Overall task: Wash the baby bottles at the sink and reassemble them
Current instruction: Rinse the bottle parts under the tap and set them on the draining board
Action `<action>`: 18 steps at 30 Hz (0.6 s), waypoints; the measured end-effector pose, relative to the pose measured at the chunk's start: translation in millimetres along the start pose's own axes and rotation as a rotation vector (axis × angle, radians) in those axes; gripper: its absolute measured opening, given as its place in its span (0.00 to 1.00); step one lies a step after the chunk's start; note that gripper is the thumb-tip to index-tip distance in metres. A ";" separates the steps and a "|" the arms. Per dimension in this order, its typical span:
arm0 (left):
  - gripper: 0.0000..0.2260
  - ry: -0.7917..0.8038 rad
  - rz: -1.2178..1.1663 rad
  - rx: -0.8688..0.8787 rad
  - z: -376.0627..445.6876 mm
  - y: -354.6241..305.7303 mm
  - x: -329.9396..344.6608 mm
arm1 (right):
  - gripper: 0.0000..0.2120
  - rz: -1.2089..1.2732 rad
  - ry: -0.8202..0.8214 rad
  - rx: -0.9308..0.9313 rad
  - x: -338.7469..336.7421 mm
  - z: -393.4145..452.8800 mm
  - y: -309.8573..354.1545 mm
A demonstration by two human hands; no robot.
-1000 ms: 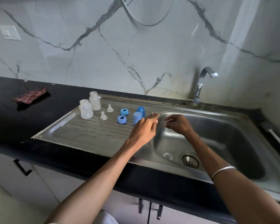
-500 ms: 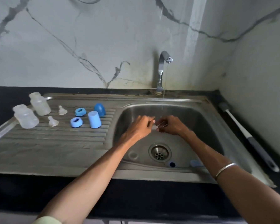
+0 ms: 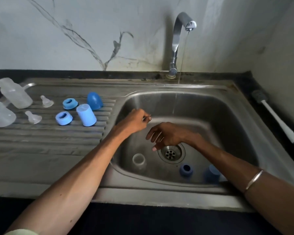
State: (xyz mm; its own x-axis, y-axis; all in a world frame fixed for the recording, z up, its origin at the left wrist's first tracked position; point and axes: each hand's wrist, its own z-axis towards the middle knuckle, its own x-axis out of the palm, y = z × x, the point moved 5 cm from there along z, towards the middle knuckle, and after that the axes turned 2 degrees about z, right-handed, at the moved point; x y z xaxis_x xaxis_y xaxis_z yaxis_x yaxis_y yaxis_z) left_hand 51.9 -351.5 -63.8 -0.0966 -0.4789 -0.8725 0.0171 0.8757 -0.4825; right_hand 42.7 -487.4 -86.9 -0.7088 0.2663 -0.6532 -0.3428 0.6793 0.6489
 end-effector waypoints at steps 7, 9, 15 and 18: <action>0.16 0.105 0.023 -0.030 5.9 3.3 16.6 | 0.31 -0.032 0.140 -0.072 30.7 5.5 12.6; 0.17 0.112 0.033 -0.030 6.2 4.6 17.7 | 0.31 -0.060 0.144 -0.088 30.0 6.0 12.4; 0.16 0.125 0.046 -0.034 7.5 7.5 19.1 | 0.29 -0.065 0.180 -0.126 41.9 8.3 11.3; 0.16 0.117 0.040 -0.026 6.7 6.5 17.5 | 0.28 -0.073 0.176 -0.144 47.5 10.2 9.7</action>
State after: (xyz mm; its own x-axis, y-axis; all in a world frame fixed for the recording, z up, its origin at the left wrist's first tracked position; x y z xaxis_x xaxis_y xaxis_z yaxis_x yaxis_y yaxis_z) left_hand 57.0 -354.6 -82.7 -0.2119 -0.4342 -0.8755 -0.0024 0.8961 -0.4438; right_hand 12.0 -461.2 -115.6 -0.7709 0.0883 -0.6309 -0.4729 0.5842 0.6596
